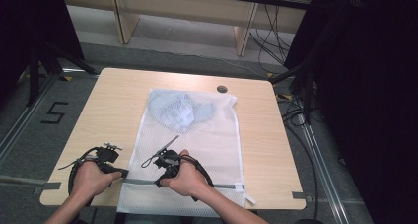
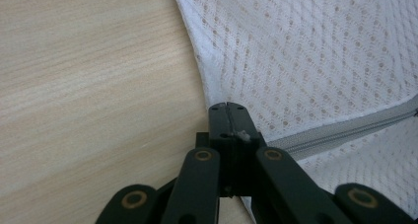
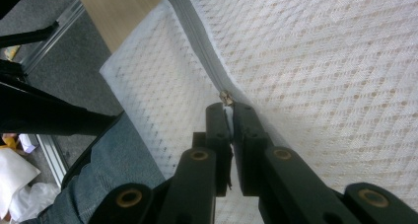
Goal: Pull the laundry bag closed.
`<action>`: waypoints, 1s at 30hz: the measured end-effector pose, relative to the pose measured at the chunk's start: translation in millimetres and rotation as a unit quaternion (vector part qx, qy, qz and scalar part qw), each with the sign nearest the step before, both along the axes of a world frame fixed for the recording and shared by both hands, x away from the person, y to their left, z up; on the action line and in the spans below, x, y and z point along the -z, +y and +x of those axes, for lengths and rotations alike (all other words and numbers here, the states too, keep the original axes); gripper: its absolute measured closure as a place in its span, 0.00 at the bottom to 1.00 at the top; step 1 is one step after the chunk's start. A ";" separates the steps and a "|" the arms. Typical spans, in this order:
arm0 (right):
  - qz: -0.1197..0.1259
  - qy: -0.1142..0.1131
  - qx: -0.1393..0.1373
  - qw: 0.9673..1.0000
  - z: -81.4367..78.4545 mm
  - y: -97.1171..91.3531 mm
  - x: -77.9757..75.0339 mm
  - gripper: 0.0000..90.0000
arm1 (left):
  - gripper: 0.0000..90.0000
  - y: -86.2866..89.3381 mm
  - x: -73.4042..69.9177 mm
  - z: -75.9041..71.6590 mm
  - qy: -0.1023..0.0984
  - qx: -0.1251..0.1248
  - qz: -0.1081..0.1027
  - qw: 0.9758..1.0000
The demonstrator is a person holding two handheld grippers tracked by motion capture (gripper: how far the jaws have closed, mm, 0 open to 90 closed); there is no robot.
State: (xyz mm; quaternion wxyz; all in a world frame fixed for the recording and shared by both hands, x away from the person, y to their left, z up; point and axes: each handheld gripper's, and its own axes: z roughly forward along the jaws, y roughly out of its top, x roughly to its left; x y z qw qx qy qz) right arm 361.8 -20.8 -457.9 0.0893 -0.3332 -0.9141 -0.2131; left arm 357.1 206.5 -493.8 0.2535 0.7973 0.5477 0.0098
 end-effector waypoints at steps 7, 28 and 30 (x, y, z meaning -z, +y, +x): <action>0.001 0.000 -0.004 1.000 0.3 -1.3 -0.1 0.97 | 1.00 -1.0 -0.1 -1.0 0.005 -0.010 -0.004 1.000; -0.008 0.003 -0.009 1.000 2.9 -9.7 -0.5 0.97 | 1.00 -0.5 0.0 -0.9 0.004 -0.008 -0.004 1.000; -0.011 -0.001 -0.010 1.000 2.8 -9.9 -0.3 0.97 | 1.00 -0.4 0.0 -0.8 0.004 -0.007 -0.004 1.000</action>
